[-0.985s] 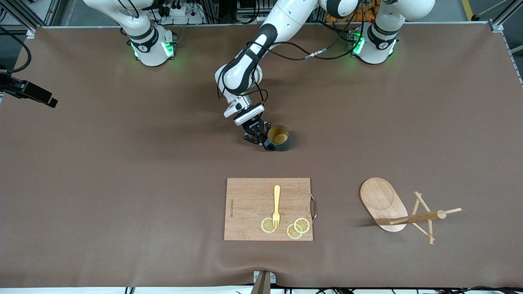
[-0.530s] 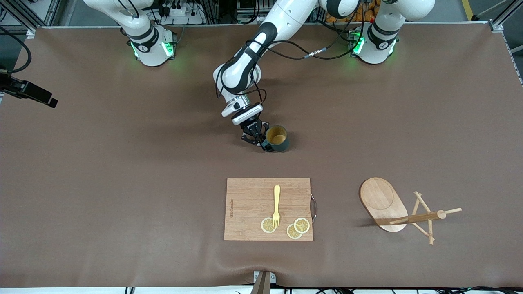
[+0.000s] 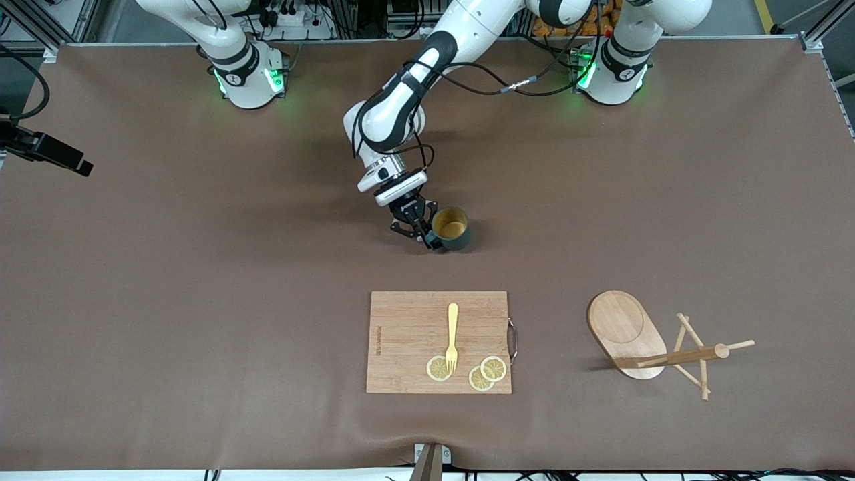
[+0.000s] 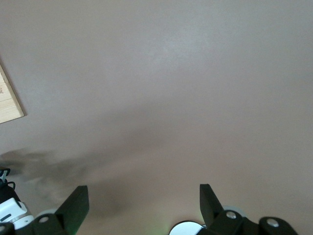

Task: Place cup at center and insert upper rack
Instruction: 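Lift the mug by its handle with the left gripper, then carry the mug with the left gripper to the wooden mug tree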

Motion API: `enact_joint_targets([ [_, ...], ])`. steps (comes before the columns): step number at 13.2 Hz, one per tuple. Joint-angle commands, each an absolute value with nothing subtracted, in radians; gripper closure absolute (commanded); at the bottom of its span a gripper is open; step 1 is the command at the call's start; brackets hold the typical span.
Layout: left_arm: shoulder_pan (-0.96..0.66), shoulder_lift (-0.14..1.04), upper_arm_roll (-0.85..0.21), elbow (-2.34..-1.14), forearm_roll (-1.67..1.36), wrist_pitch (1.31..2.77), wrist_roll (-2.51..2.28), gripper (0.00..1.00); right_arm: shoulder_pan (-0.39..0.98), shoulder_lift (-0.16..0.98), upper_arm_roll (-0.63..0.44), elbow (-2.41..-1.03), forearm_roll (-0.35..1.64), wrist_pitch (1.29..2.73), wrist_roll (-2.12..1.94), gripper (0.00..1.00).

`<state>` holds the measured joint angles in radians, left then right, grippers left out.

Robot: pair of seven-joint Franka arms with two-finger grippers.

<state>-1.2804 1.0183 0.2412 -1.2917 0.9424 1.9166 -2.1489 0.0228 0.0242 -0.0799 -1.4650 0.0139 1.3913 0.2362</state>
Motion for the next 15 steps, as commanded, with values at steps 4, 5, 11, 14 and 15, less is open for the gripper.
enact_joint_targets([
  [4,-1.243,0.914,0.226,-1.299,0.842,1.933,-2.126,1.0,0.005,0.021,-0.069,-1.465,0.008,1.391,0.25,0.0],
  [5,-1.233,0.893,0.225,-1.301,0.822,1.943,-2.125,1.0,0.005,0.021,-0.069,-1.466,0.008,1.391,0.25,0.0],
  [11,-1.186,0.832,0.225,-1.301,0.713,2.012,-2.126,1.0,0.005,0.021,-0.069,-1.466,0.008,1.391,0.25,0.0],
  [14,-1.152,0.802,0.224,-1.299,0.669,2.065,-2.126,1.0,0.005,0.021,-0.069,-1.466,0.008,1.391,0.25,0.0],
  [15,-1.138,0.798,0.224,-1.299,0.64,2.074,-2.126,1.0,0.005,0.021,-0.069,-1.465,0.008,1.391,0.25,0.0],
])
